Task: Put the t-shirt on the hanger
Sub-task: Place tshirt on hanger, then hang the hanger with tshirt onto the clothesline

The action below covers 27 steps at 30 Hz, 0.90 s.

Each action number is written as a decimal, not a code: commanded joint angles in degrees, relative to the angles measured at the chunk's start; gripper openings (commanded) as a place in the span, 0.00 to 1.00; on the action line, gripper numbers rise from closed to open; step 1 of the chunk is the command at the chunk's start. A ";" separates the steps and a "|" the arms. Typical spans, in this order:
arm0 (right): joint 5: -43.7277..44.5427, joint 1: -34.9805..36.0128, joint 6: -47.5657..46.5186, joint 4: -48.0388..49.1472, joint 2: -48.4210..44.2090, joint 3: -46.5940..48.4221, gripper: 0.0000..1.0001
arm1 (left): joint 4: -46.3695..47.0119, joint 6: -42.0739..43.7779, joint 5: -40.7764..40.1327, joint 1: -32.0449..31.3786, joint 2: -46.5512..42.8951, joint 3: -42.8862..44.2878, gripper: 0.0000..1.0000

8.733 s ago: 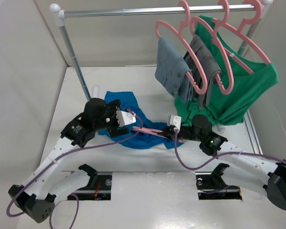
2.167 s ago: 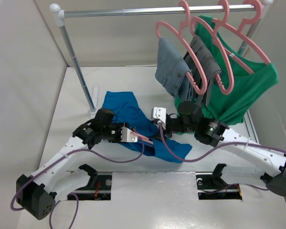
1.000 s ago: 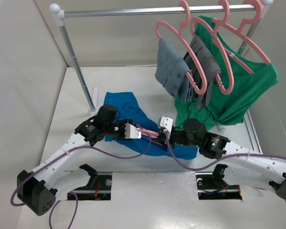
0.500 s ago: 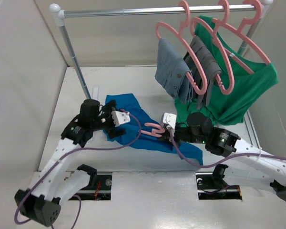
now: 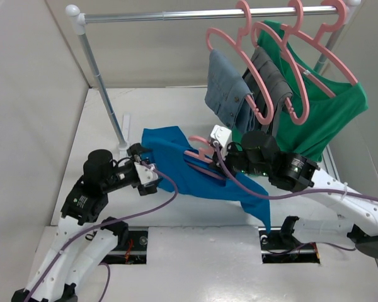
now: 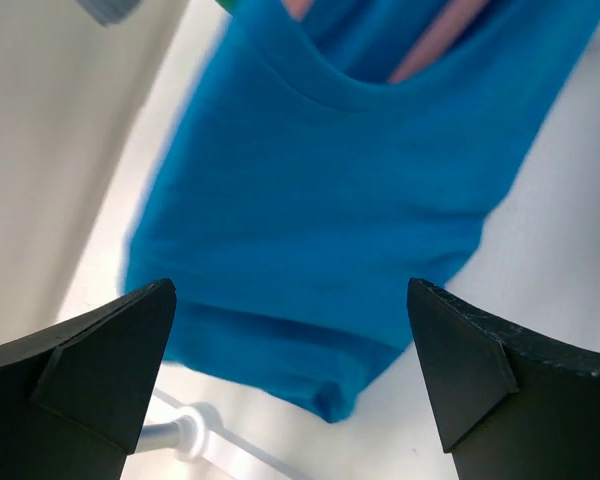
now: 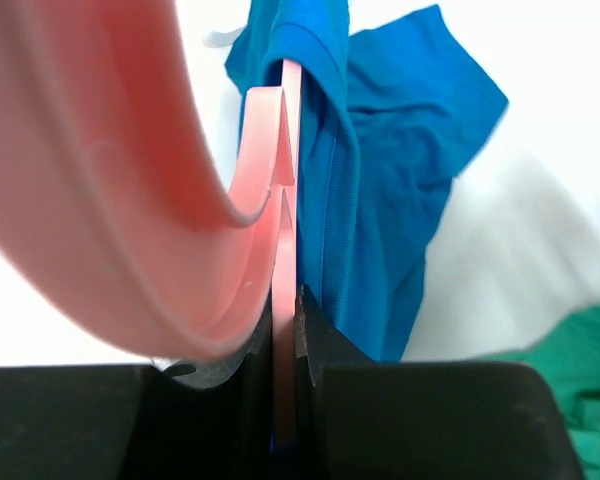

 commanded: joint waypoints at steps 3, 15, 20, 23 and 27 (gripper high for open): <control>6.76 0.14 3.26 -1.08 3.40 10.18 0.00 | -0.95 -3.15 -1.61 0.20 -1.02 -1.93 1.00; 16.08 0.67 3.37 -9.34 28.59 49.49 0.00 | 7.69 -21.98 -10.96 0.20 -12.09 -1.14 1.00; 23.19 0.67 -1.56 -11.81 39.69 69.84 0.00 | 7.15 -23.12 -12.28 0.20 -14.82 -2.73 1.00; 26.80 0.67 -4.54 -6.30 43.22 76.71 0.00 | 7.15 -24.35 -12.89 0.20 -15.44 -3.34 1.00; 28.92 -0.64 -6.22 3.82 44.27 77.34 0.00 | 7.15 -24.35 -12.89 0.20 -15.97 -4.48 1.00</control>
